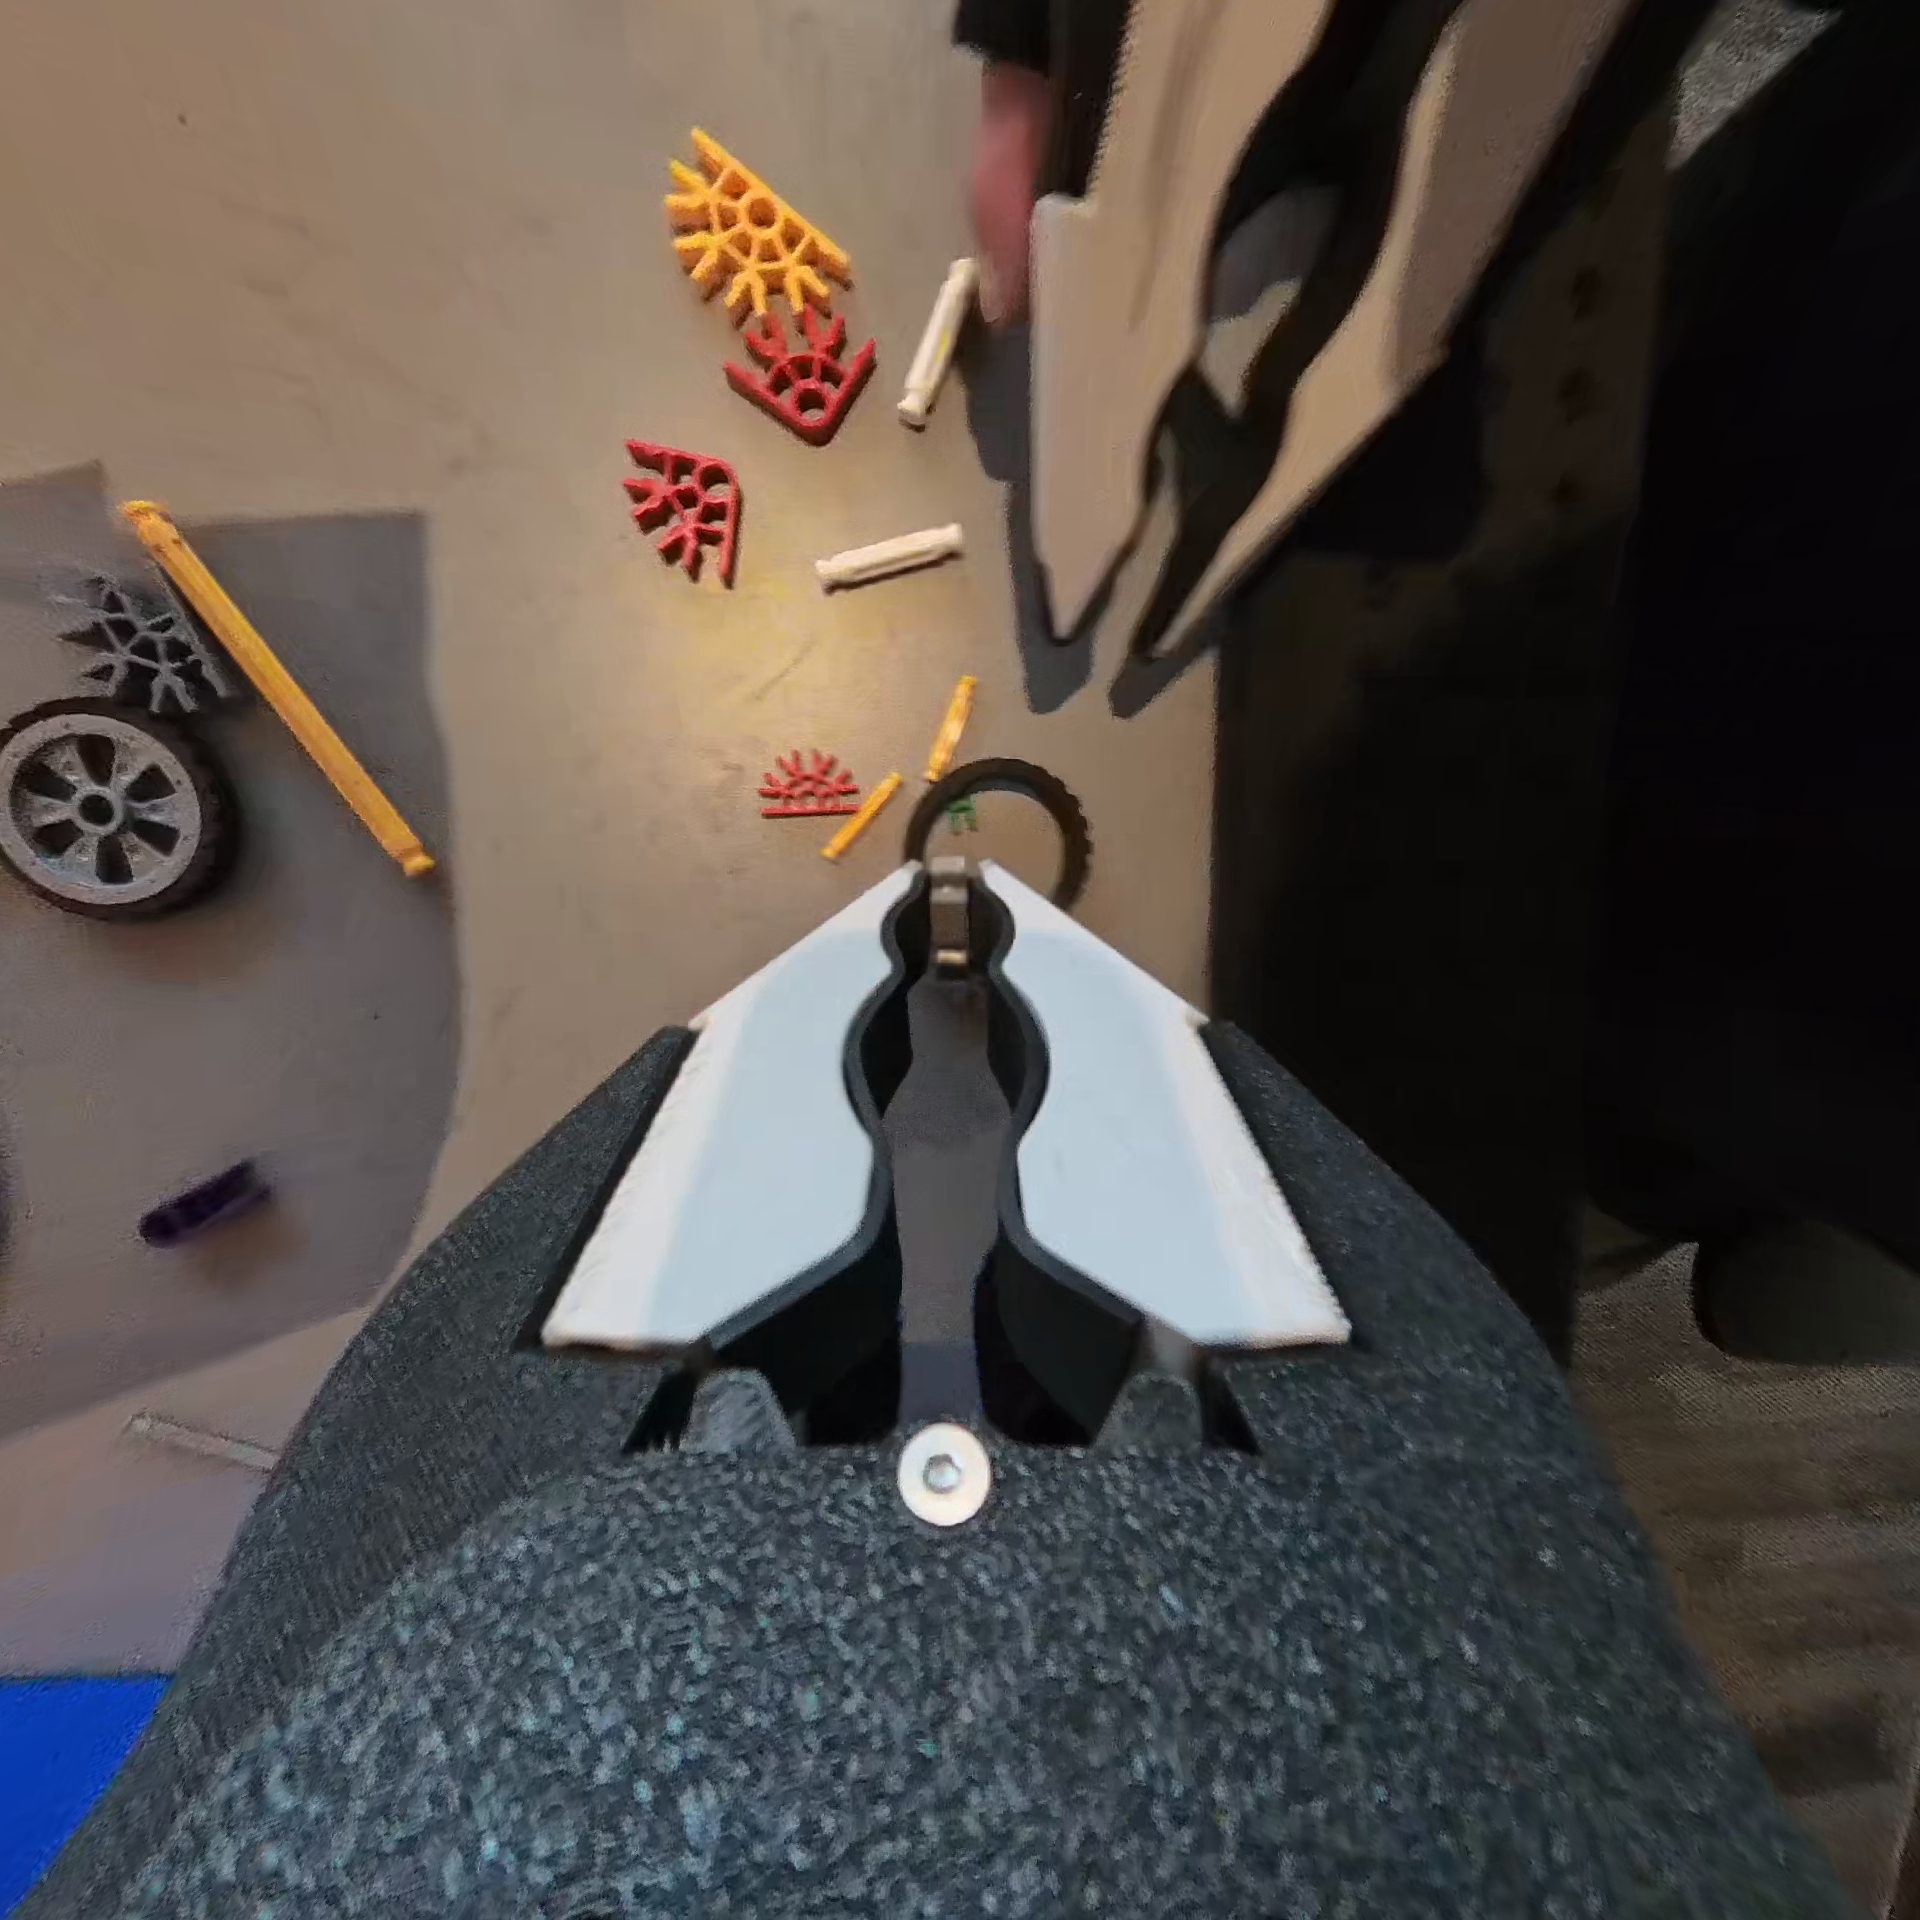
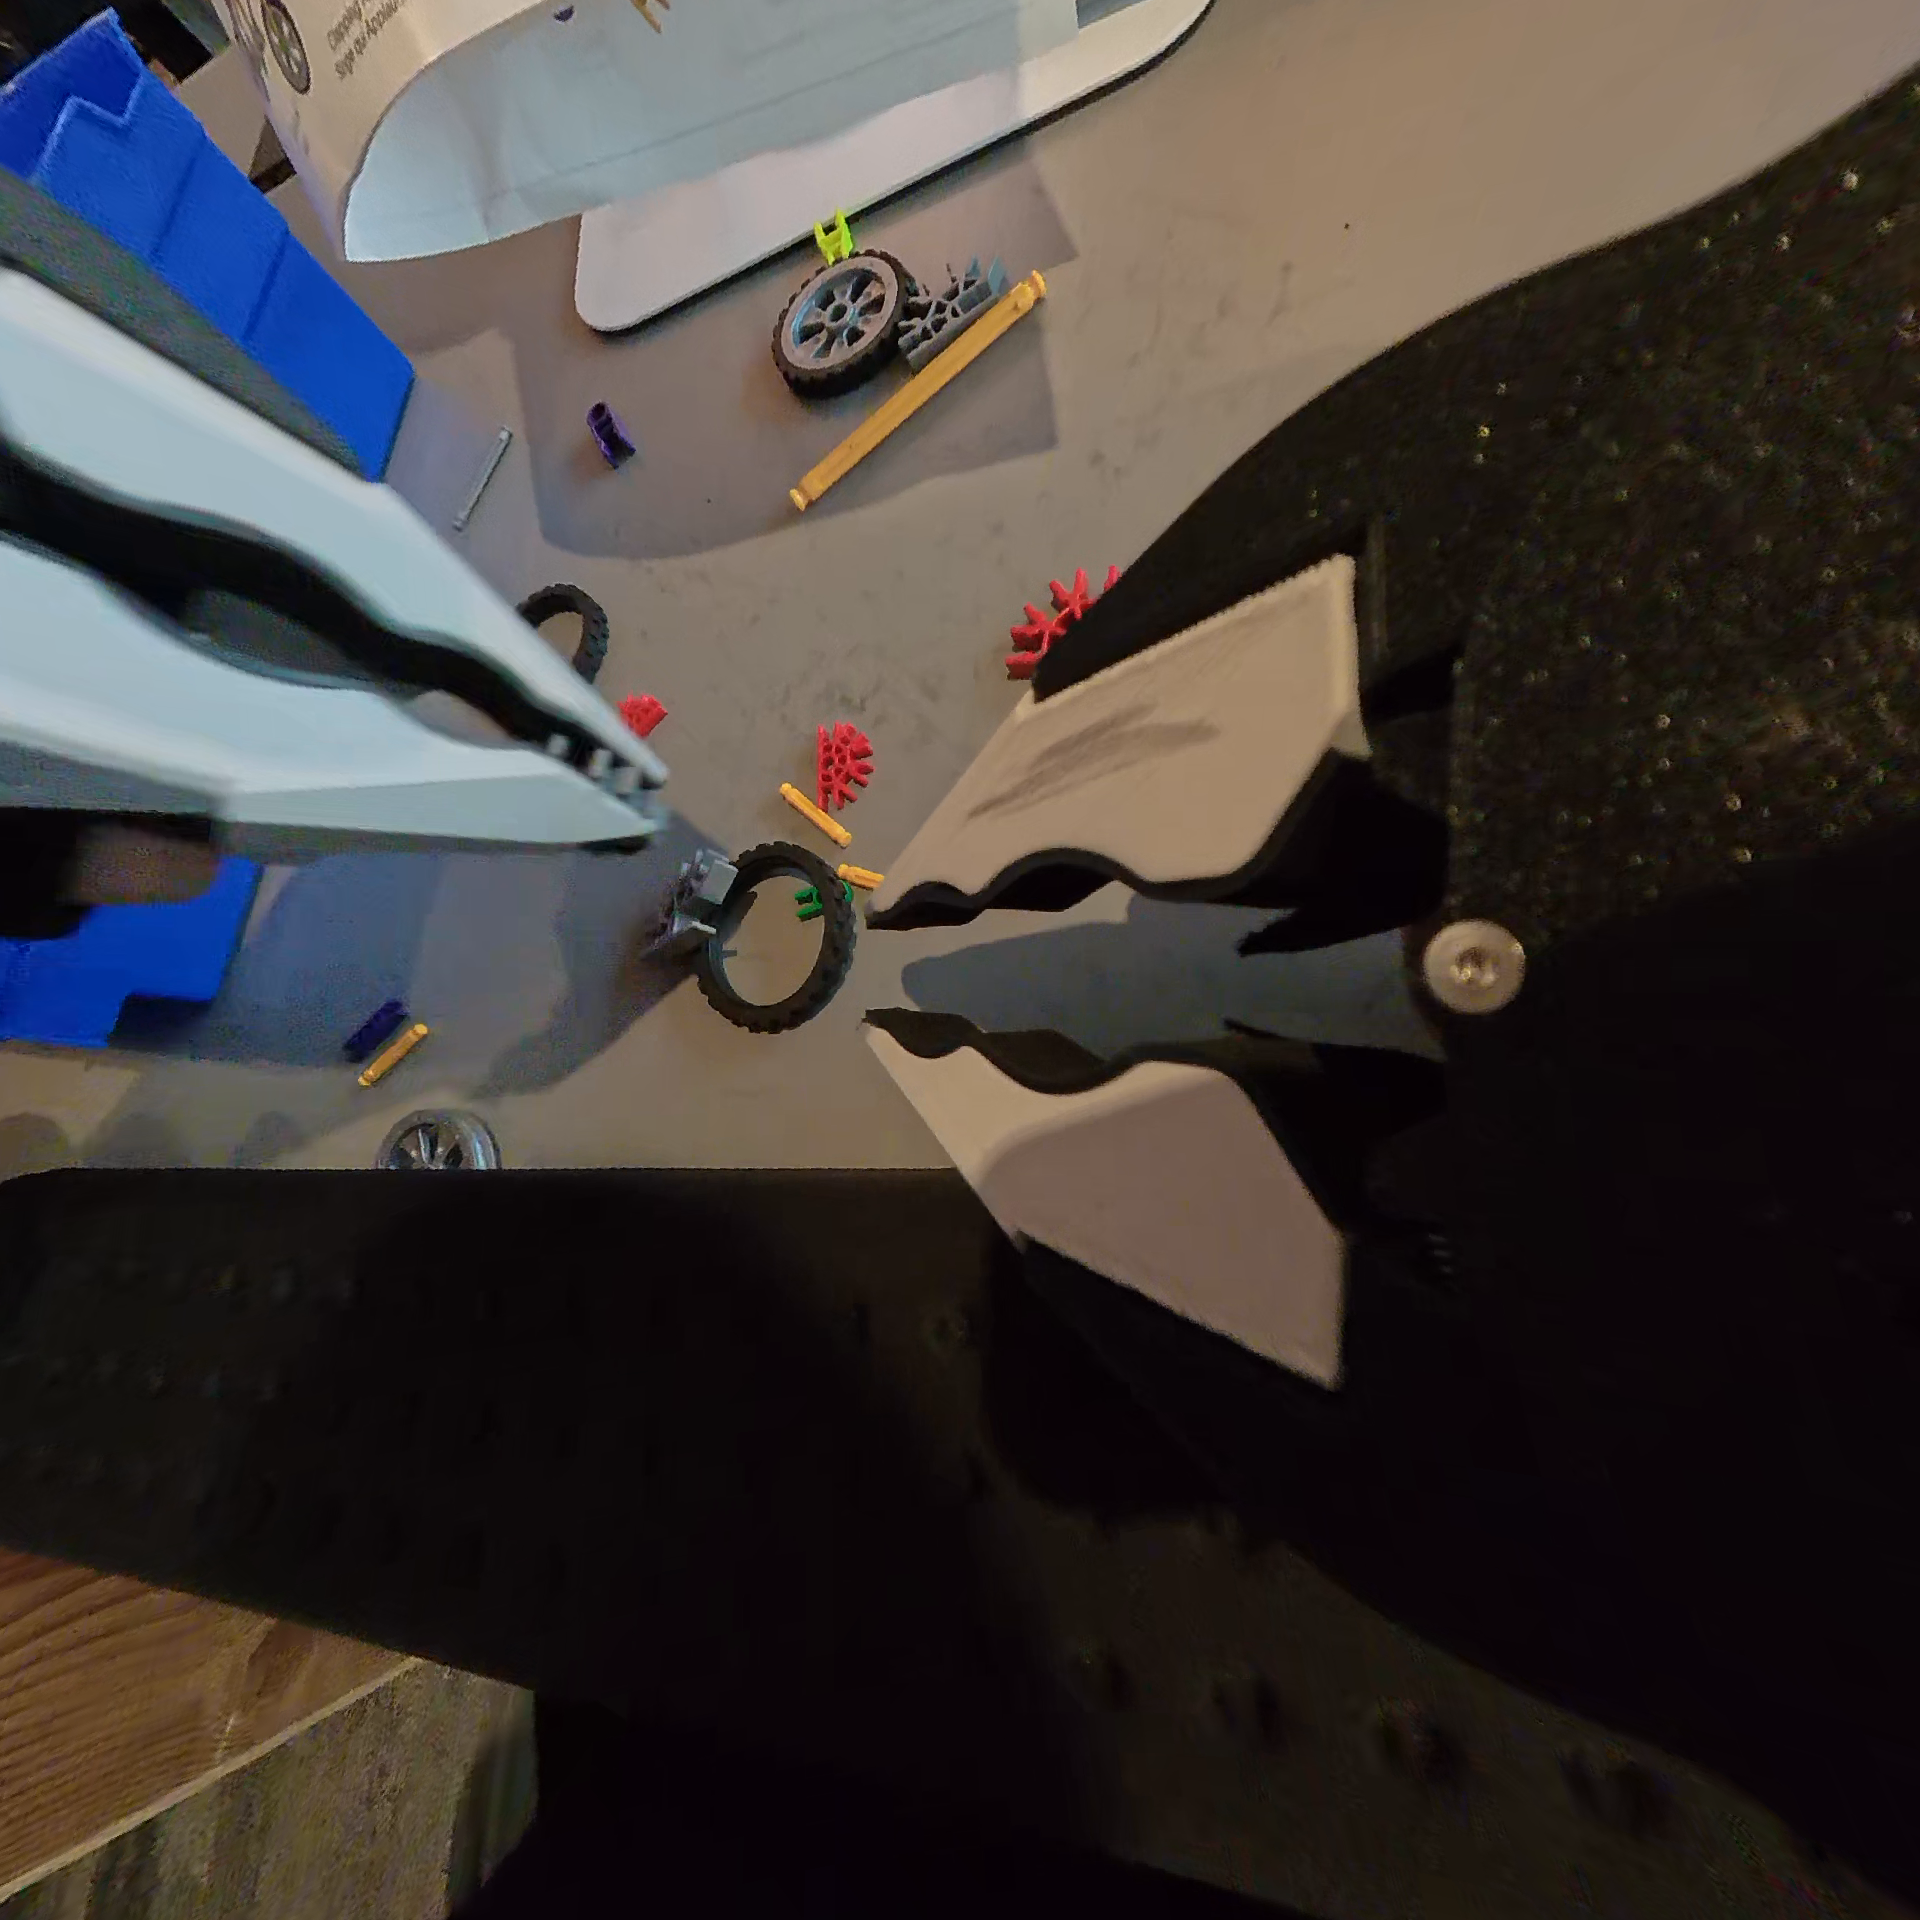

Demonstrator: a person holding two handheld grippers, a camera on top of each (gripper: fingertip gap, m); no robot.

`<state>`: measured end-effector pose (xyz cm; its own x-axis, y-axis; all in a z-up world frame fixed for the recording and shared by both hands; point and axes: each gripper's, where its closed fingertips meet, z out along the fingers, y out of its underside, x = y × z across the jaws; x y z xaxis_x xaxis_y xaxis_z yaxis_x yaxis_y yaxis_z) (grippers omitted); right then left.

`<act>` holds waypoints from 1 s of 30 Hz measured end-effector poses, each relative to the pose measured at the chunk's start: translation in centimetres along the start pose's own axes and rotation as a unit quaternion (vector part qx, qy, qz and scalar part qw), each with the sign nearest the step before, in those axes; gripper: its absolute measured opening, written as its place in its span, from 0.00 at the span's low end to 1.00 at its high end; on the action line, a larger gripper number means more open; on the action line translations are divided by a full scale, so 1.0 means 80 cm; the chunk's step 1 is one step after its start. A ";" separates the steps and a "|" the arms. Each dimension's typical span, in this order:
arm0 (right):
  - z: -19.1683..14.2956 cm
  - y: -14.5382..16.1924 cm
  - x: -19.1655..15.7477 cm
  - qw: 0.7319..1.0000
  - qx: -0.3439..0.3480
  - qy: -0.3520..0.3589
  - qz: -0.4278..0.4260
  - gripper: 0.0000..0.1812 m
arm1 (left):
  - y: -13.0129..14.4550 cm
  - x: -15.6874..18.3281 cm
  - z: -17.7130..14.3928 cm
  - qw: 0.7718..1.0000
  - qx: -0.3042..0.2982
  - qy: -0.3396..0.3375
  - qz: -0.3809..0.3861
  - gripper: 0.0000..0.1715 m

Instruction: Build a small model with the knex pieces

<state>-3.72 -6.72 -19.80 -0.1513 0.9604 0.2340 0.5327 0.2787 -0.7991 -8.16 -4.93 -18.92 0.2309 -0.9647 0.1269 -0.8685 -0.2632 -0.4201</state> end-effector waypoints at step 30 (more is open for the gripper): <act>0.005 0.008 0.004 1.000 -0.007 -0.011 0.023 0.08 | 0.360 -0.063 -0.138 0.941 -0.166 -0.161 -0.249 0.09</act>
<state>-3.79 -6.22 -20.47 -0.1439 0.9723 0.1844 0.5517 0.2335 -0.8007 -39.21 -7.49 -21.77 0.7198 -0.6909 -0.0670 -0.6941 -0.7163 -0.0708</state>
